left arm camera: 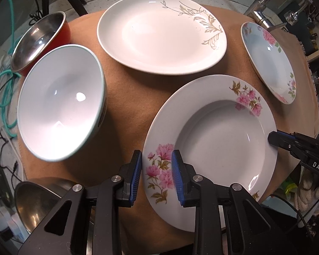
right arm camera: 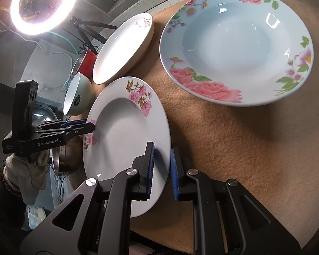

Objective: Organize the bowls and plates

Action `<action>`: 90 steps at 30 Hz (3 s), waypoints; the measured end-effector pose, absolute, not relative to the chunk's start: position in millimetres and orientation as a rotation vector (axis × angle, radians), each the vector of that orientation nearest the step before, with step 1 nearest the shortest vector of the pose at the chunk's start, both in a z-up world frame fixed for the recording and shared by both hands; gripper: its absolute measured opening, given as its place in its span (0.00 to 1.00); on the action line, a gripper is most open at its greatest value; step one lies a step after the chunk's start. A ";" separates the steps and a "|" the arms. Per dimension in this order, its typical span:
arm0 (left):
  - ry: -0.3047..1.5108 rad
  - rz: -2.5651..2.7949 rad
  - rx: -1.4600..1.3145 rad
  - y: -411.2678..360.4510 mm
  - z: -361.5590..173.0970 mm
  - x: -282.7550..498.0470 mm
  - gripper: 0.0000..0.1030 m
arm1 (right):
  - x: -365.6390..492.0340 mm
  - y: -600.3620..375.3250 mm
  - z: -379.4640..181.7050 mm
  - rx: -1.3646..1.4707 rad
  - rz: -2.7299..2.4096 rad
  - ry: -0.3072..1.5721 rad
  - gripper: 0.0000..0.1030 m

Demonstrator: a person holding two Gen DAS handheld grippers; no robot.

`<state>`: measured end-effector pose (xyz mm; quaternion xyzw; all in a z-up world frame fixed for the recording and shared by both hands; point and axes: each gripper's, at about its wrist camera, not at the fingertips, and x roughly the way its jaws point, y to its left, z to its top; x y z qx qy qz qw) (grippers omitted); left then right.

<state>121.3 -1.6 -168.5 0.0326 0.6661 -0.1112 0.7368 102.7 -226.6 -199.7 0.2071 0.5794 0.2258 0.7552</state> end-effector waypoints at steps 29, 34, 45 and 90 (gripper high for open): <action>1.418 -0.253 0.019 4.4 -171.6 89.3 0.26 | 75.6 -254.4 -198.7 0.400 0.482 1.280 0.16; 1.406 -0.246 0.034 1.1 -167.4 85.0 0.26 | 72.1 -254.2 -199.5 0.395 0.487 1.282 0.16; 1.390 -0.226 0.018 -9.8 -169.2 73.7 0.26 | 72.6 -255.7 -200.0 0.395 0.485 1.285 0.16; 1.202 -0.279 -0.359 -81.0 -158.7 162.2 0.26 | 203.1 -391.6 -170.7 0.403 0.321 1.115 0.46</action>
